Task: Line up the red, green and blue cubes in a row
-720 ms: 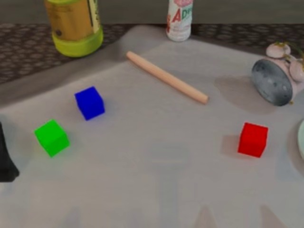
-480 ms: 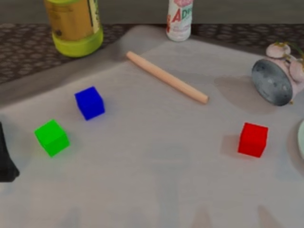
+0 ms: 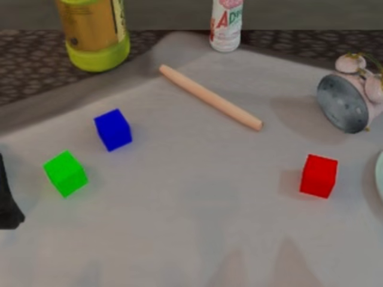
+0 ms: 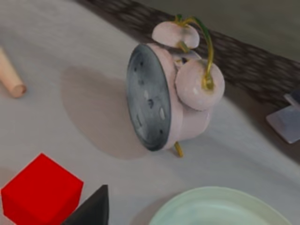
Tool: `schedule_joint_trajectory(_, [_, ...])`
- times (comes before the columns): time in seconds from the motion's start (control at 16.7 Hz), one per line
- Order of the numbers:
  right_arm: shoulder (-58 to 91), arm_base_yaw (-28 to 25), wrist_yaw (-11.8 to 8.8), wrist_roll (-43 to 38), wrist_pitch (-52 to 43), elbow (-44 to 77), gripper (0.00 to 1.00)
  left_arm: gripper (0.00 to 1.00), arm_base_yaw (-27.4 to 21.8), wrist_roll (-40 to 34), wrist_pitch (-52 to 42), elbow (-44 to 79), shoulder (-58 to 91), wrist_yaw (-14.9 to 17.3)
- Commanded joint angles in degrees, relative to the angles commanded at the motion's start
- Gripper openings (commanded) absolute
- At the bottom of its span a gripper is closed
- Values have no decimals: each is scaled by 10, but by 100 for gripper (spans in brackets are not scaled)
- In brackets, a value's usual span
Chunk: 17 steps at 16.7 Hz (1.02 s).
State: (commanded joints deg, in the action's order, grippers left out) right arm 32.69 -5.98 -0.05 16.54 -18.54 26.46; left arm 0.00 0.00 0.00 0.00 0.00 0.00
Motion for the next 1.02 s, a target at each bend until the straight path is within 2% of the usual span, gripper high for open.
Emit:
schedule_joint_trajectory(0.6, [593, -91, -1, 257, -301, 394, 100, 100, 0, 0, 0, 0, 0, 0])
schedule_joint_trajectory(1.02, [801, -129, 1, 362, -410, 567, 100, 100, 0, 0, 0, 0, 0, 0])
